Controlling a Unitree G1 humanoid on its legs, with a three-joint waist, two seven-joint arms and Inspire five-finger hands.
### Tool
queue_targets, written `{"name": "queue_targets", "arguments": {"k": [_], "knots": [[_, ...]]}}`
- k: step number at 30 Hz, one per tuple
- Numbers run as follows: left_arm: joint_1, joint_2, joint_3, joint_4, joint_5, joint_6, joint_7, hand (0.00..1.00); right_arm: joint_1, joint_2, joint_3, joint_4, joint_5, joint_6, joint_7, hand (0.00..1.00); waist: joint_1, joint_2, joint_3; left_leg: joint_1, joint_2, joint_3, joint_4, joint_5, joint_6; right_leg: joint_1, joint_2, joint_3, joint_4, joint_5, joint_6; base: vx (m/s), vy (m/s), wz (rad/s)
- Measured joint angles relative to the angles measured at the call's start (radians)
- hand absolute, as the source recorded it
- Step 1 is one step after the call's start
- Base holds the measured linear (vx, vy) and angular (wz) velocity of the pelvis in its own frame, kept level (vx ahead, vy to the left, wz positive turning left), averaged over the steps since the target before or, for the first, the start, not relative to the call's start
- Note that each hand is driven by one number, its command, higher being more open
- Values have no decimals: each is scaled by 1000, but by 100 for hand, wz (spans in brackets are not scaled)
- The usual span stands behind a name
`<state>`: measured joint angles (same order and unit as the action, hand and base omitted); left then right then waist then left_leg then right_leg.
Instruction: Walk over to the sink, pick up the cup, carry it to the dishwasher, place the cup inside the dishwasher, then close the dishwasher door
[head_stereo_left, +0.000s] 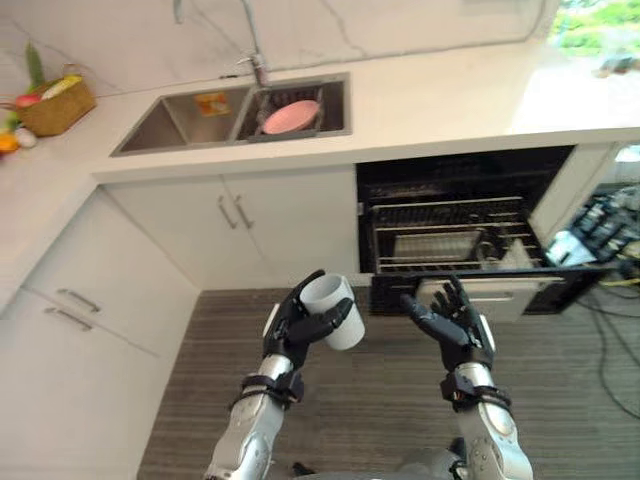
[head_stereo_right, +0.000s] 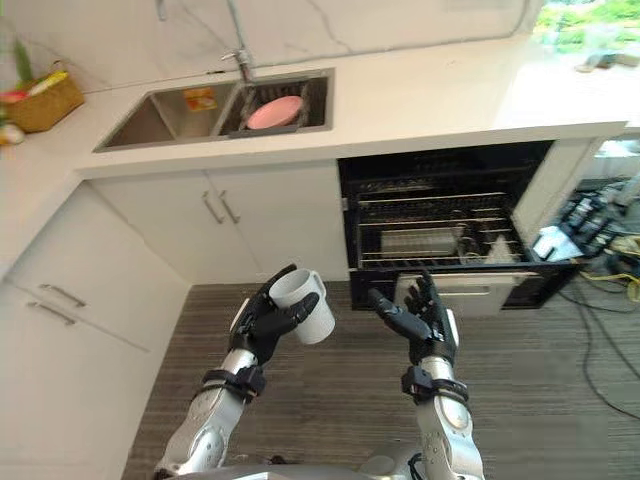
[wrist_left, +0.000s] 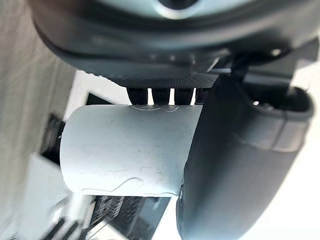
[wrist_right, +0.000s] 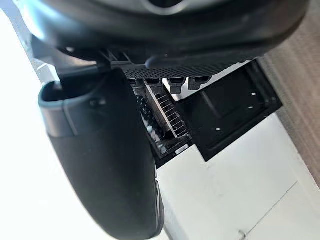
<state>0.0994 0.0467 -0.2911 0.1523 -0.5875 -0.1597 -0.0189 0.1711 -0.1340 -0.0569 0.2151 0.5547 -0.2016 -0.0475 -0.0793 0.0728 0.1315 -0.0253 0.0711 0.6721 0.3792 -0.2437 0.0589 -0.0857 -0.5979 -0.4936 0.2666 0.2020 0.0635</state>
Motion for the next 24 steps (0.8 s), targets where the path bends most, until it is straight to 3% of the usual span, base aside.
{"name": "queue_targets", "arguments": {"k": [1,2,3,4,5,6,8,10,12,13,14,15,16,17,20,23,24], "knots": [[-1,0,18,1,4,-1,1,0,-1,3,7,-1,-2,-1,1,100,-4,1,7,15,-5,-2,-24,0,15,-38,-5,-3,187,-107,-17,20,254,4],[-1,10,28,1,7,-1,5,0,9,11,10,-5,-7,-2,2,100,-7,-3,9,32,-14,-25,-53,2,31,-58,19,-4,371,-224,-55,47,232,25],[-3,19,27,1,7,-1,7,0,16,15,7,-13,-8,-2,1,100,-15,-7,8,36,-23,-43,-68,8,41,-58,41,-1,439,-271,-61,88,155,68],[-9,33,26,1,8,0,5,0,33,19,-5,-45,-7,-7,-5,100,-30,-11,6,34,-52,-93,-105,20,63,-58,105,20,525,-353,-44,86,100,99],[-11,37,26,-1,8,0,5,0,53,19,-19,-86,-7,-15,-14,100,-39,-17,8,34,-86,-138,-140,32,84,-60,188,54,542,-416,-18,83,79,105],[-11,36,23,-1,7,0,5,0,62,17,-28,-104,-7,-20,-17,100,-46,-17,8,35,-99,-157,-152,36,89,-60,229,69,535,-449,-12,102,41,105],[-16,42,-14,-1,8,3,6,0,94,18,-70,-134,-7,-35,-22,100,-50,-15,4,39,-134,-231,-184,41,98,-103,369,138,461,-529,-38,181,6,99],[-34,53,-57,-1,10,13,6,0,126,26,-90,-160,-6,-35,-29,100,-47,-14,4,50,-138,-282,-204,43,95,-194,441,179,411,-540,-61,233,-19,91],[-45,57,-95,-2,15,37,3,0,170,49,-95,-214,0,-35,-41,100,-47,-14,5,99,-131,-328,-221,52,66,-276,478,203,341,-523,-61,368,-94,81],[-45,58,-111,-5,23,57,-25,0,194,70,-90,-257,1,-44,-42,100,-46,-15,5,147,-118,-341,-228,36,39,-294,491,205,232,-460,-48,493,-140,49],[-34,64,-112,-34,34,73,-54,0,202,88,-75,-310,0,-59,-44,100,-40,-34,16,211,-123,-331,-228,6,-6,-276,490,186,111,-336,-52,436,-120,28],[-23,70,-112,-57,39,76,-63,0,205,91,-62,-336,0,-71,-45,100,-32,-50,15,242,-130,-324,-222,-15,-16,-271,483,175,77,-257,-55,458,-153,-6],[-1,86,-113,-106,40,82,-76,0,213,91,-33,-394,-1,-98,-45,100,-22,-85,7,296,-142,-315,-183,-78,-39,-255,461,167,85,-91,-150,460,-184,-25],[-1,65,-114,-111,41,93,-86,0,198,69,-29,-427,-1,-115,-49,100,-16,-39,-16,303,-84,-295,-126,-130,-62,-254,497,157,145,-171,-180,542,-246,-18],[-33,68,-130,-123,40,98,-103,0,191,72,-34,-474,-9,-133,-81,100,-18,-27,-26,296,-40,-251,-56,-132,-60,-249,514,139,186,-244,-183,349,-191,5],[-45,70,-145,-124,40,121,-119,0,197,92,-59,-522,-11,-138,-115,100,-35,-24,-30,266,40,-247,104,-112,-52,-204,550,112,201,-319,-197,380,-254,10],[-42,73,-151,-123,41,133,-135,0,197,100,-72,-546,-14,-138,-123,100,-43,-23,-33,217,89,-249,256,-59,-66,-176,567,111,196,-348,-201,225,-153,-7]]}}
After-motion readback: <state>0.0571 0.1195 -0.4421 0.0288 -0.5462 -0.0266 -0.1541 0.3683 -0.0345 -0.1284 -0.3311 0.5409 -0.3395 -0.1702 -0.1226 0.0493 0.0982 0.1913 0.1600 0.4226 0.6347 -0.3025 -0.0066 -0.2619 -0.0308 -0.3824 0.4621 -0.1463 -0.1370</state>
